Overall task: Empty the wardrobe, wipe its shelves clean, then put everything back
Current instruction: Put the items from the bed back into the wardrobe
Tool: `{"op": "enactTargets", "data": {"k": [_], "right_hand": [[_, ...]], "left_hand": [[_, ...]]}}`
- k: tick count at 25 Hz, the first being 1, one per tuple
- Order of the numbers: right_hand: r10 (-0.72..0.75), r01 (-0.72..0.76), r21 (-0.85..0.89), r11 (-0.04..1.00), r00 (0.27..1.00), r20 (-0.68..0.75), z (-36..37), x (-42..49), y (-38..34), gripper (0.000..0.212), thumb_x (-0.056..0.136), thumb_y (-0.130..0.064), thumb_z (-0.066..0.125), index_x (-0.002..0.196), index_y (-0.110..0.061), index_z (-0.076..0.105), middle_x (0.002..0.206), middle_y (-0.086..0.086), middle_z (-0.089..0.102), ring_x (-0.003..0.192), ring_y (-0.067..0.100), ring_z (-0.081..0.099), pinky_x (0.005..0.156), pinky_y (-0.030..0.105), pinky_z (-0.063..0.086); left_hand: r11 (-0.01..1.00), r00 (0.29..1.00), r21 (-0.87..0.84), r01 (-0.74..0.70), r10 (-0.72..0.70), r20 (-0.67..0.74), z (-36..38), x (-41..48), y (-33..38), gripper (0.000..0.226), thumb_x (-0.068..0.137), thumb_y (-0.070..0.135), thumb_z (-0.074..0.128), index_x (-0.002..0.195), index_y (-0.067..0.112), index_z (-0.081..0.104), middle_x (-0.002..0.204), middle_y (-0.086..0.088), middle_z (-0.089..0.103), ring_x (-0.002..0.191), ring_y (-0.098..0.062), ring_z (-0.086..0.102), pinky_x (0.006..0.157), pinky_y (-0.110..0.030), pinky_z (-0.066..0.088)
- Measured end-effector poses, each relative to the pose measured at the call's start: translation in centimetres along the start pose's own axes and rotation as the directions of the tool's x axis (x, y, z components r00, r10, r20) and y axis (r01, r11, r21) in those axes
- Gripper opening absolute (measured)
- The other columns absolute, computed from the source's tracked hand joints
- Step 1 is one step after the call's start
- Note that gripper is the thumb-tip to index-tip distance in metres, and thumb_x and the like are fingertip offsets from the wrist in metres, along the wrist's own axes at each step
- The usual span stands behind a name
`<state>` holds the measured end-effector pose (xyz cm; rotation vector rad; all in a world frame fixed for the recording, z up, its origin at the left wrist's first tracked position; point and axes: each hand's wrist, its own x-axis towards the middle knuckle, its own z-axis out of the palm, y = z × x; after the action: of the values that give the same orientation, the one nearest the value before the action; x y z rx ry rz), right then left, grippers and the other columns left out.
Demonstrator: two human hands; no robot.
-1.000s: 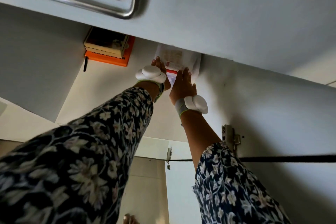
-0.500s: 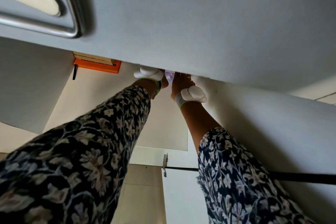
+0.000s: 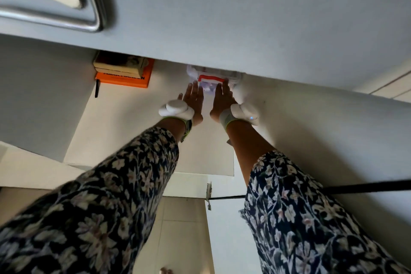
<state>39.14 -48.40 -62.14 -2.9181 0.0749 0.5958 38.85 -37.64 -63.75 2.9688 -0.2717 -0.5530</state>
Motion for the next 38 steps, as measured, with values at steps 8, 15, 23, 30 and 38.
{"op": "enactTargets", "data": {"k": [8, 15, 23, 30, 38], "right_hand": [[0.012, -0.009, 0.27, 0.963, 1.0, -0.008, 2.9, -7.1, -1.0, 0.045, 0.094, -0.023, 0.049, 0.137, -0.013, 0.04, 0.136, 0.011, 0.04, 0.125, 0.031, 0.045, 0.103, 0.039, 0.04], [0.08, -0.06, 0.697, 0.715, 0.997, 0.004, 5.7, -18.9, -3.2, 0.027, 0.095, -0.023, 0.049, 0.118, -0.016, 0.059, 0.118, 0.008, 0.064, 0.113, 0.024, 0.057, 0.101, 0.029, 0.041], [0.296, -0.177, 0.933, 0.314, 0.952, 0.081, 11.9, -38.5, -4.6, 0.016, 0.089, -0.012, 0.054, 0.097, -0.023, 0.062, 0.098, 0.006, 0.068, 0.093, 0.025, 0.064, 0.075, 0.027, 0.05], [0.442, -0.233, 0.952, 0.198, 0.888, 0.126, 16.8, -55.6, -3.1, 0.021, 0.088, -0.007, 0.055, 0.083, -0.026, 0.062, 0.091, 0.004, 0.067, 0.085, 0.024, 0.065, 0.089, 0.039, 0.053], [0.715, -0.36, 0.927, 0.103, 0.675, 0.183, 24.0, -78.3, 5.3, 0.02, 0.09, -0.014, 0.051, 0.096, -0.028, 0.064, 0.097, 0.002, 0.069, 0.092, 0.02, 0.064, 0.086, 0.03, 0.049]], "left_hand": [[0.907, 0.987, -0.391, 0.155, -0.122, 0.107, 1.5, -7.2, -1.8, 0.037, 0.094, 0.017, 0.042, 0.128, 0.012, 0.054, 0.134, -0.013, 0.053, 0.123, -0.031, 0.05, 0.103, -0.033, 0.039], [0.59, 0.955, -0.757, 0.28, -0.25, 0.159, 4.7, -19.8, -2.5, 0.031, 0.092, 0.017, 0.044, 0.108, 0.007, 0.069, 0.115, -0.013, 0.067, 0.111, -0.032, 0.058, 0.098, -0.038, 0.046], [0.49, 0.961, -0.827, 0.276, -0.137, 0.239, 7.3, -37.2, -2.9, 0.016, 0.092, 0.019, 0.048, 0.092, 0.019, 0.064, 0.107, -0.009, 0.069, 0.098, -0.029, 0.064, 0.093, -0.038, 0.051], [0.615, 0.951, -0.76, 0.211, 0.051, 0.306, 10.2, -49.4, 1.4, 0.022, 0.077, 0.035, 0.047, 0.077, 0.02, 0.064, 0.074, -0.003, 0.066, 0.089, -0.032, 0.066, 0.09, -0.043, 0.052], [0.739, 0.83, -0.674, -0.02, 0.388, 0.4, 16.7, -63.6, 15.0, 0.014, 0.086, 0.021, 0.051, 0.086, 0.014, 0.062, 0.091, -0.011, 0.069, 0.086, -0.029, 0.065, 0.09, -0.04, 0.052]]}}
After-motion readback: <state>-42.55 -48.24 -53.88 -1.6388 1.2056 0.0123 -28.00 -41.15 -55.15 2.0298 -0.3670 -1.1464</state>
